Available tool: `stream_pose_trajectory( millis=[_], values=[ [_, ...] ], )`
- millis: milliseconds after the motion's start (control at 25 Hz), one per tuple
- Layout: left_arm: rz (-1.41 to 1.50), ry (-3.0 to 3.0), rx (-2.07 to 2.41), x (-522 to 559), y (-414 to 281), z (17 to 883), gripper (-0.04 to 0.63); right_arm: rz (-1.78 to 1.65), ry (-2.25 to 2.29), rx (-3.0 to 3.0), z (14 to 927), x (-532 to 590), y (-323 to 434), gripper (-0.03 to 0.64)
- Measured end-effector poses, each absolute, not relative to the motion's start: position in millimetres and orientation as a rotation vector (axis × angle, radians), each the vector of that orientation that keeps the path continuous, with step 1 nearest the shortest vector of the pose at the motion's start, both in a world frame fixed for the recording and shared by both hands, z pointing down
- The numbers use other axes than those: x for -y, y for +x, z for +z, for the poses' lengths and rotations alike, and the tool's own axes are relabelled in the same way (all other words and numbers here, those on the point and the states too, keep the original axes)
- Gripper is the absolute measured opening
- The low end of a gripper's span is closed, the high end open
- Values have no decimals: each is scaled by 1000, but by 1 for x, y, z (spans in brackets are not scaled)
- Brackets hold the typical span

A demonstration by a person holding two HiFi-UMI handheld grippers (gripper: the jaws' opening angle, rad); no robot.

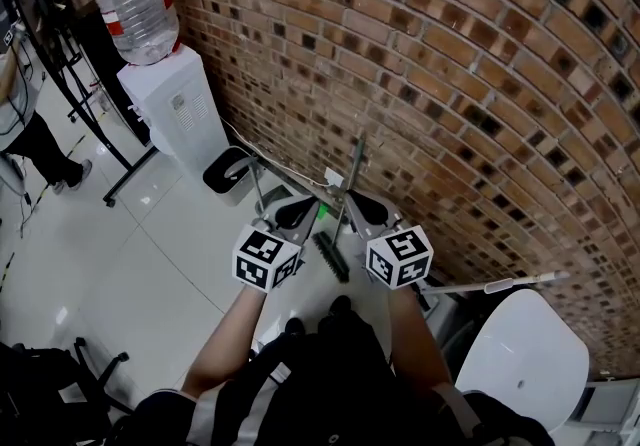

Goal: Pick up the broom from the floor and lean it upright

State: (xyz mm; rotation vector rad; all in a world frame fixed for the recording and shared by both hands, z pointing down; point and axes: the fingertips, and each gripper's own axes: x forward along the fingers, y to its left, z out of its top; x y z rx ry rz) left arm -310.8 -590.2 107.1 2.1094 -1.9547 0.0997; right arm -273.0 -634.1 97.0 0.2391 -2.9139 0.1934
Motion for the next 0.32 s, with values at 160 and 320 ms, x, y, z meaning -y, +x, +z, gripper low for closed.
stream_pose_trajectory(
  millis=[160,320],
  values=[
    [102,2106,1957,588,-311,107,2,186,239,2916,96,632,-273,3],
    [108,2111,1951,587,-310,107,0,182,245,2919,95,630,-272,3]
  ],
)
